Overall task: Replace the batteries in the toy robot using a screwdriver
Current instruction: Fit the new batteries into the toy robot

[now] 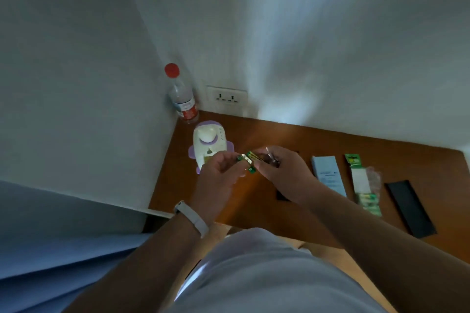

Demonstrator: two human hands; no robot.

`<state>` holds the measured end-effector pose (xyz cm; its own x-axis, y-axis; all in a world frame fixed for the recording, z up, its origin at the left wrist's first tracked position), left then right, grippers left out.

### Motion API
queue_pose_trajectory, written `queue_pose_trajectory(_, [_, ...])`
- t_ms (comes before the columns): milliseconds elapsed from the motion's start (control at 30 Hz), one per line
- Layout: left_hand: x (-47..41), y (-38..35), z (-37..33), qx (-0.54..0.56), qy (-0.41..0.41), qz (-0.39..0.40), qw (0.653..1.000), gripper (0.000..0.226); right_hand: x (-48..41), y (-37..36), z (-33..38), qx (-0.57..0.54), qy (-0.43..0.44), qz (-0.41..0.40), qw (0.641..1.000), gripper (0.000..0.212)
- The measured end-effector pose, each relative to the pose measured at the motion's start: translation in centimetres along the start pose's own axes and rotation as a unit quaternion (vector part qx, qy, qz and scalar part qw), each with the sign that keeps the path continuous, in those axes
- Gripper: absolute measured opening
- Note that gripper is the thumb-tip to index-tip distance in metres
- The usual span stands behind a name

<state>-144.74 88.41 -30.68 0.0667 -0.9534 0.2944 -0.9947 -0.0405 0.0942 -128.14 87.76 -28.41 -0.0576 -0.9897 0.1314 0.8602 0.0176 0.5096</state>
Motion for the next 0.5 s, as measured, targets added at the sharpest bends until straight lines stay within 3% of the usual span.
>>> queue_pose_trajectory(200, [-1.3, 5.0, 1.2, -0.057, -0.02, -0.06, 0.996, 0.011, -1.3, -4.0, 0.1, -0.001, -0.039, -0.011, 0.999, 0.01])
queue_pose_trajectory(500, [-3.1, 8.1, 2.2, -0.108, -0.07, -0.085, 0.988, 0.015, -2.8, -7.5, 0.4, 0.0, -0.067, -0.003, 0.998, 0.015])
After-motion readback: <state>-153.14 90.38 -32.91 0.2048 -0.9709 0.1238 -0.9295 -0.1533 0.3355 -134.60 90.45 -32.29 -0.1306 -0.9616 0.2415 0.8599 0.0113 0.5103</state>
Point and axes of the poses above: each hand's wrist, its own x-axis away from the middle knuckle, its own y-axis out of the back of the hand, z = x × y, the point moved 5 cm from there along -x, towards the middle knuckle, and after that the axes turned 10 degrees about -z, right-handed, at the moved point
